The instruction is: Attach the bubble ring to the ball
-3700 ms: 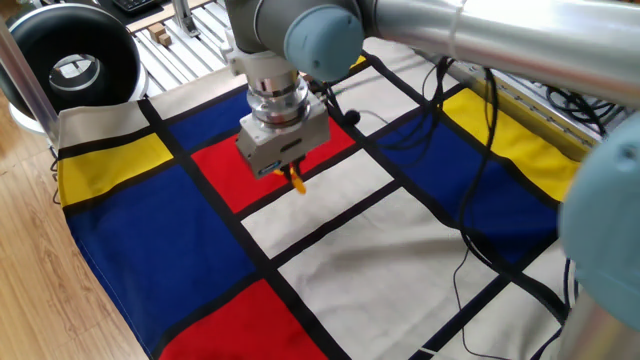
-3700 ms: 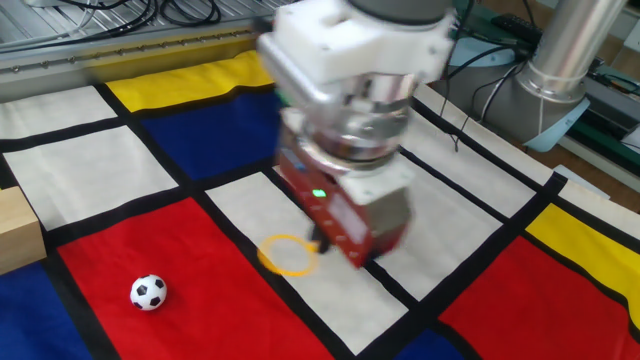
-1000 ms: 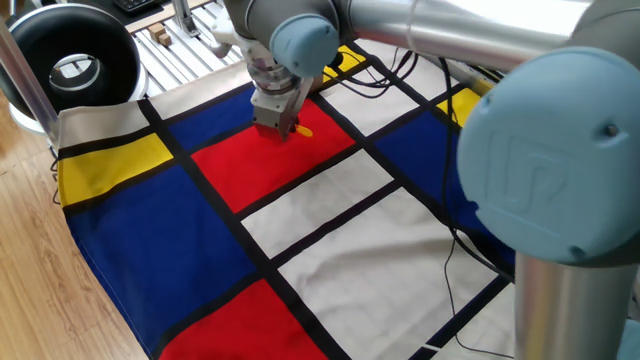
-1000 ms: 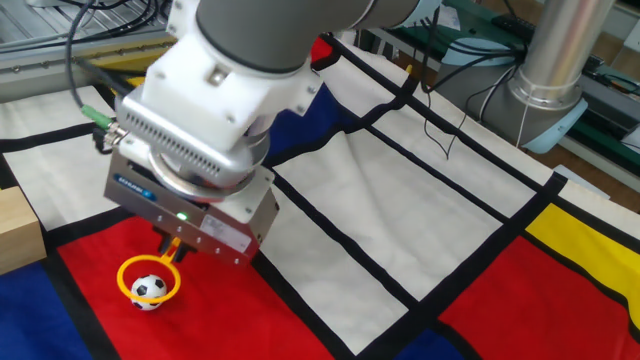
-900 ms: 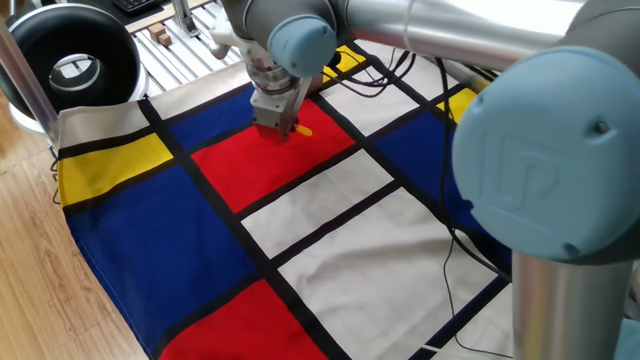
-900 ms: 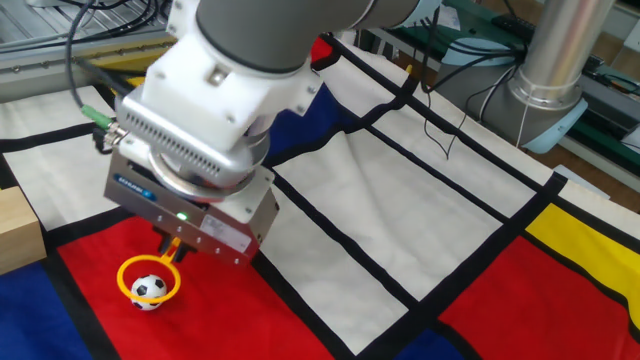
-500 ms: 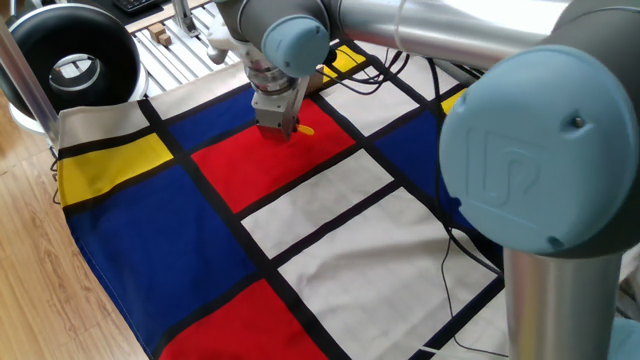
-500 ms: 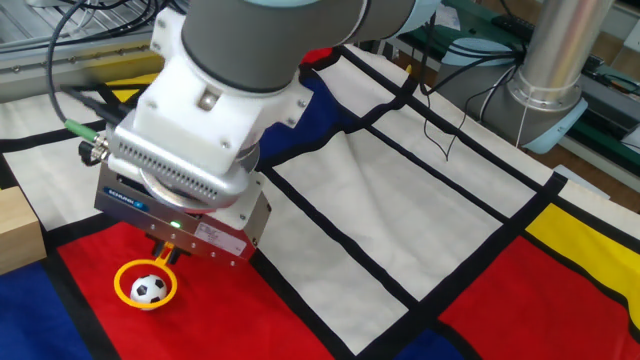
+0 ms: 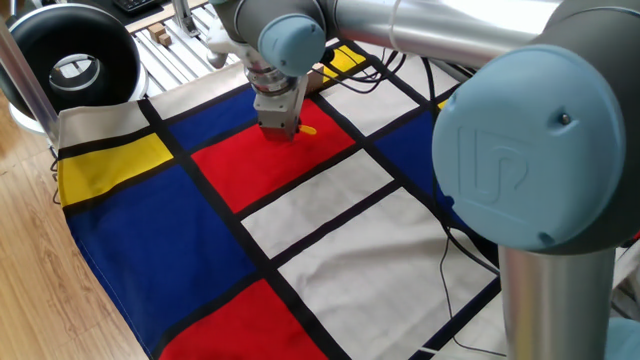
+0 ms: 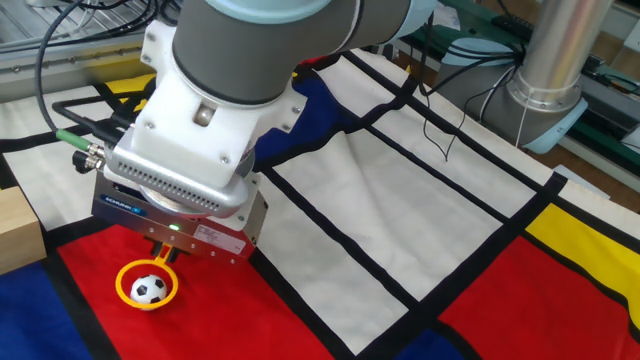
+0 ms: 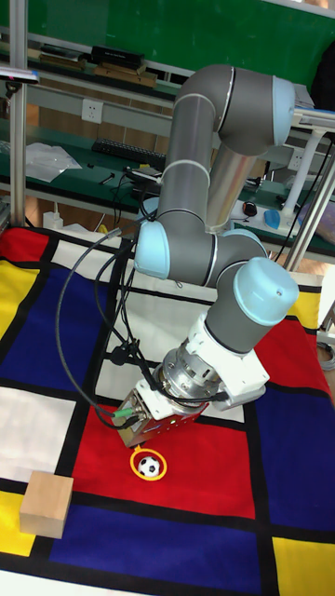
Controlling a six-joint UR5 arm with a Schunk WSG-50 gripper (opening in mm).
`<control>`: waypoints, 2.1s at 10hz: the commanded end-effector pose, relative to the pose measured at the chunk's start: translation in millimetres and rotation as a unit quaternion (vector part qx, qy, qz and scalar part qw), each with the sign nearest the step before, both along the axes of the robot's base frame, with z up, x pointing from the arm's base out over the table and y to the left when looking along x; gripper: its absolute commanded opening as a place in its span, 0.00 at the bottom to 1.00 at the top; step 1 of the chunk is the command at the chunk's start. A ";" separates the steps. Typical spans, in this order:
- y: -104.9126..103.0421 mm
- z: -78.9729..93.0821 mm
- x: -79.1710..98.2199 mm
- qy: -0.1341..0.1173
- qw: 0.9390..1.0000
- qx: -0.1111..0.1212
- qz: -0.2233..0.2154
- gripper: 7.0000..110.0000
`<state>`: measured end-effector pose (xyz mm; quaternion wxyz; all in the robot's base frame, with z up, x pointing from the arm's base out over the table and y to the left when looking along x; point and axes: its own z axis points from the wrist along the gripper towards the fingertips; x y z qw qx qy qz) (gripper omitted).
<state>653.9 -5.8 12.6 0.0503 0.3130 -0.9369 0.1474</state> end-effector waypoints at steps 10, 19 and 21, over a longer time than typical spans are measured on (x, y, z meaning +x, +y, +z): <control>-0.4 -5.1 -2.3 0.028 0.999 0.001 0.034 0.00; 6.0 -8.9 4.8 0.020 0.999 0.014 0.048 0.15; 10.1 -5.1 3.4 0.022 0.999 0.015 0.048 0.15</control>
